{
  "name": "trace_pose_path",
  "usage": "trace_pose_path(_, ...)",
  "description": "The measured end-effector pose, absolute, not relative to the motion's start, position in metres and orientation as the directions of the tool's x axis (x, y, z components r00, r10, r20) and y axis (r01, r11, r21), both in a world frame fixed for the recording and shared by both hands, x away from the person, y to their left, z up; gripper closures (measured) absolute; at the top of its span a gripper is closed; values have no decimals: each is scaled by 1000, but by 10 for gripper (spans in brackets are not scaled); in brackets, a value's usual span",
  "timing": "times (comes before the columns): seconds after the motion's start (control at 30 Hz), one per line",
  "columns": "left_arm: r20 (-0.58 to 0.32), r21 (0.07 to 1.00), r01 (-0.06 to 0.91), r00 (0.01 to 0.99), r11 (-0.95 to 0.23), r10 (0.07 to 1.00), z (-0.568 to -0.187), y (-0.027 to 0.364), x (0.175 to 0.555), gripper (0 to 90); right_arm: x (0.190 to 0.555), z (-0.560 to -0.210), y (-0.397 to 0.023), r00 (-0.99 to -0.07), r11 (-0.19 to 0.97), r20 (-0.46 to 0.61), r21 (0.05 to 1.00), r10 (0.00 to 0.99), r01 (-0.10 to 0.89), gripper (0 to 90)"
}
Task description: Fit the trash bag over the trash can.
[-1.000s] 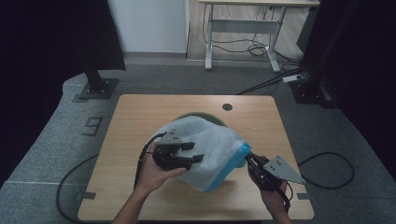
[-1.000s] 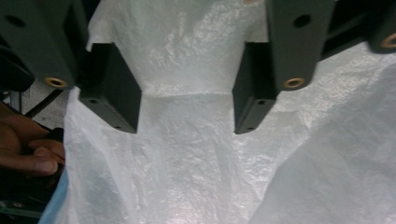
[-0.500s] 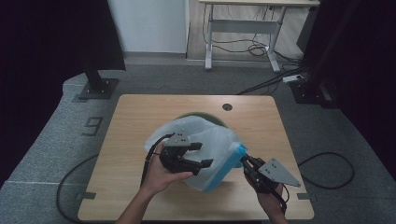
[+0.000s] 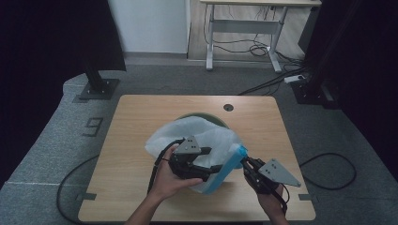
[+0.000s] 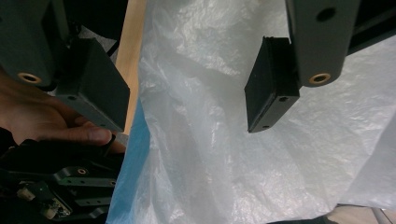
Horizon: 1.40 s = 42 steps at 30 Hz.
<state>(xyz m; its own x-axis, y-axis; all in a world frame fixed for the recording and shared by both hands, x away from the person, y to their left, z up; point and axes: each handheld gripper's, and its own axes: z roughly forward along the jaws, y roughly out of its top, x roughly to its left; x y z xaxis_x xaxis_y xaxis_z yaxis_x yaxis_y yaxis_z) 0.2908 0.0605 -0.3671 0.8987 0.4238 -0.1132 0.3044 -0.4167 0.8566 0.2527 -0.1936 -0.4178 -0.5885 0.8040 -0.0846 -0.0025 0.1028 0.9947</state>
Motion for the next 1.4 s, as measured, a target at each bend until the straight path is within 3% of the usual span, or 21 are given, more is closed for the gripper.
trace_pose_path(0.07,-93,854,297,895,-428,435,-368,58,291,340,253,-418,-193,-590,101,-83,995,803,-2,883)
trace_pose_path(0.2,-87,855,286,901,-432,425,-370,57,291,569,252,-418,-193,-590,97,-80,995,803,-3,883)
trace_pose_path(0.3,-108,844,298,909,-445,404,-371,56,295,684,252,-418,-193,-589,97,-81,995,804,-4,883)
trace_pose_path(0.5,-149,851,317,911,-419,385,-371,62,299,856,252,-419,-197,-582,96,-79,995,809,-2,883)
trace_pose_path(1.17,-230,914,347,870,-211,436,-351,98,317,897,255,-423,-203,-568,127,-116,992,815,-20,868)
trace_pose_path(1.3,-233,912,352,866,-209,442,-350,99,318,897,254,-425,-204,-578,123,-115,992,808,-26,787)
trace_pose_path(1.4,-238,913,356,861,-199,450,-350,100,320,897,251,-423,-205,-578,102,-99,994,810,-28,678)
